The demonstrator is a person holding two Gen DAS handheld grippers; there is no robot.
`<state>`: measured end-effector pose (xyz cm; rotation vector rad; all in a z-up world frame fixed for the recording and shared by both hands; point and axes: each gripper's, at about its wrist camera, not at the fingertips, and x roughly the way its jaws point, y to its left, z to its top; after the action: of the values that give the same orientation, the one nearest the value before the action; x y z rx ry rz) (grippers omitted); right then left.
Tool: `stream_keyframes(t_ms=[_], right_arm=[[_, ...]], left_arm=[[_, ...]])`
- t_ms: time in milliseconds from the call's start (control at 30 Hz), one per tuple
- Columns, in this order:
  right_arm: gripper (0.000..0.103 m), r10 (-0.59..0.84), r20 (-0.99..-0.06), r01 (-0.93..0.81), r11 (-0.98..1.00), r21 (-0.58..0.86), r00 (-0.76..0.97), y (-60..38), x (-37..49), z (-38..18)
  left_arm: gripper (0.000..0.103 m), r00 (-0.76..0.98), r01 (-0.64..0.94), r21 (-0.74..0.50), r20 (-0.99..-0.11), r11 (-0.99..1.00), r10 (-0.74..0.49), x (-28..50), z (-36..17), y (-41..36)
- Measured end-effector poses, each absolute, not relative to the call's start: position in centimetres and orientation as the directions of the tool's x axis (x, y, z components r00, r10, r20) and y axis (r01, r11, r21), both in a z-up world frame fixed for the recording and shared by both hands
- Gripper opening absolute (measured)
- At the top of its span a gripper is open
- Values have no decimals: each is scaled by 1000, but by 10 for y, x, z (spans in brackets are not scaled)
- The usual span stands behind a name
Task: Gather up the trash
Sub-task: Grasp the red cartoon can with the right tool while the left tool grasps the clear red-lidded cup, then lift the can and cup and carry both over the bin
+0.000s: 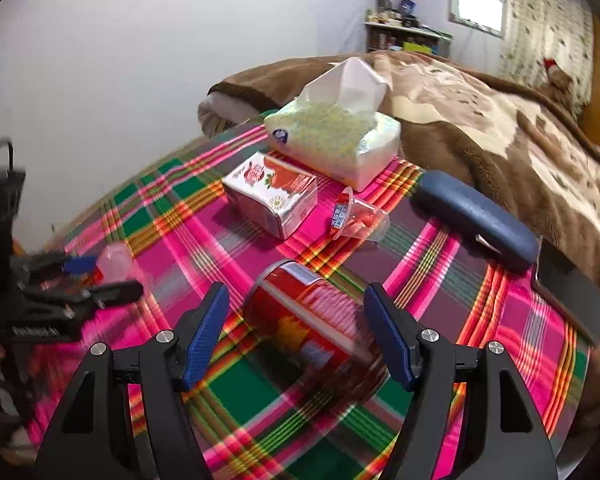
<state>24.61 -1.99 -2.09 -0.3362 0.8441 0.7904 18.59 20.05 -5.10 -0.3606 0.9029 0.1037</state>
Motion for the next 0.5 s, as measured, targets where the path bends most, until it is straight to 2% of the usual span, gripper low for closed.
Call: stream_keyframes(t_ms=[133,333,367,400,500], right_arm=[[71,446,-809,-779,627,-23,383,-13,244,-27],[71,389,-858,-737,676,18,336,-25,245,-32],[67,371,-863,-720,694,12,343,-27,246,-34],[57,357,-863,-698,716,5,359,-32,245,-36],[56,399,-847,-646,758,90,350,-46,249,-35]], left_arm=[[71,619,-240,-258,-783,936,-58,188,-51,202],[71,618,-224,-234,-785,946,-48,191,-51,198],[71,618,-217,-229,-785,949,-48,193,-51,197],[71,618,-208,-229,-785,951,-54,194,-51,197],[71,622,-200,-247,-780,948,-72,194,-51,196]])
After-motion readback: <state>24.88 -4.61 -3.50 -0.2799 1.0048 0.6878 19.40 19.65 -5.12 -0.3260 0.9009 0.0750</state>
